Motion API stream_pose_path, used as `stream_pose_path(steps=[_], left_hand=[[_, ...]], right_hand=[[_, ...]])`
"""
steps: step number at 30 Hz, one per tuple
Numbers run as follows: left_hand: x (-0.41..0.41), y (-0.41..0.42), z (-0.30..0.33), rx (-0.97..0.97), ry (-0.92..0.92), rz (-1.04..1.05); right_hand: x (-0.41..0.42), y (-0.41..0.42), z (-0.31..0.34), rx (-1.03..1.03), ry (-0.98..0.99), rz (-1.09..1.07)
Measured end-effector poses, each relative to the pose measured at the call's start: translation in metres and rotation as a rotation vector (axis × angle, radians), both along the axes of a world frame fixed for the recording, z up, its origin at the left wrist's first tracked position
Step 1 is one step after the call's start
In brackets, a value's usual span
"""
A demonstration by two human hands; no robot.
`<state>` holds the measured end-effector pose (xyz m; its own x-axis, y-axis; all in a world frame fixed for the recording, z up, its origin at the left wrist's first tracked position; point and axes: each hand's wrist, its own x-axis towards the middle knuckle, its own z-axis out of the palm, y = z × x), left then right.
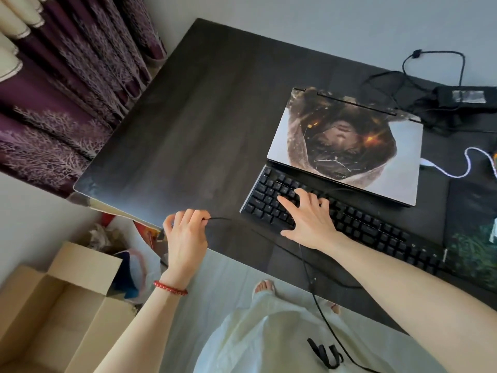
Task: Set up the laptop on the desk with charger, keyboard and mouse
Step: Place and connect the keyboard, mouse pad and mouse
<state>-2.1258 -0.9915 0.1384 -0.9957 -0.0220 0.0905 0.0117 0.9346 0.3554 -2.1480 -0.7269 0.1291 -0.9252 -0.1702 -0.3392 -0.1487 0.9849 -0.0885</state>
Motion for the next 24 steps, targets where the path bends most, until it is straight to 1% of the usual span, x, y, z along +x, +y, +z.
stream_pose_path(steps=[2, 4, 6, 7, 9, 10, 12, 13, 16, 19, 20, 21, 22, 24], left_hand=[[-0.005, 0.011, 0.009, 0.071, 0.049, -0.035], [-0.011, 0.023, 0.018, 0.166, 0.091, -0.078], [-0.018, 0.036, 0.026, 0.276, 0.111, -0.108], [-0.021, 0.042, 0.03, 0.325, 0.118, -0.115], [-0.03, 0.057, 0.036, 0.39, 0.136, -0.128], [-0.034, 0.065, 0.039, 0.406, 0.143, -0.134], [-0.043, 0.081, 0.043, 0.433, 0.141, -0.121], [-0.047, 0.09, 0.045, 0.448, 0.132, -0.099], [-0.055, 0.107, 0.046, 0.45, 0.117, -0.044], [-0.058, 0.129, 0.044, 0.446, 0.029, -0.193], [-0.057, 0.137, 0.042, 0.435, -0.023, -0.25], [-0.054, 0.15, 0.04, 0.417, -0.078, -0.317], [-0.05, 0.163, 0.037, 0.391, -0.129, -0.379], [-0.042, 0.179, 0.032, 0.355, -0.206, -0.456]], right_hand=[[0.007, -0.003, 0.001, -0.002, -0.022, 0.024], [0.02, -0.004, 0.005, -0.024, 0.011, 0.067], [0.038, -0.003, 0.011, -0.134, 0.102, 0.058], [0.046, -0.003, 0.015, -0.224, 0.106, 0.045], [0.063, 0.0, 0.024, -0.333, -0.008, 0.039], [0.07, 0.006, 0.026, -0.331, -0.05, 0.048], [0.083, 0.024, 0.027, -0.248, -0.023, 0.047], [0.089, 0.036, 0.029, -0.208, 0.009, 0.006], [0.111, 0.074, 0.038, -0.14, 0.2, -0.107], [0.138, 0.127, 0.045, -0.011, 0.337, -0.255], [0.145, 0.146, 0.046, 0.04, 0.329, -0.329], [0.157, 0.165, 0.047, 0.097, 0.277, -0.428], [0.169, 0.181, 0.046, 0.163, 0.178, -0.505], [0.185, 0.193, 0.035, 0.215, -0.033, -0.527]])
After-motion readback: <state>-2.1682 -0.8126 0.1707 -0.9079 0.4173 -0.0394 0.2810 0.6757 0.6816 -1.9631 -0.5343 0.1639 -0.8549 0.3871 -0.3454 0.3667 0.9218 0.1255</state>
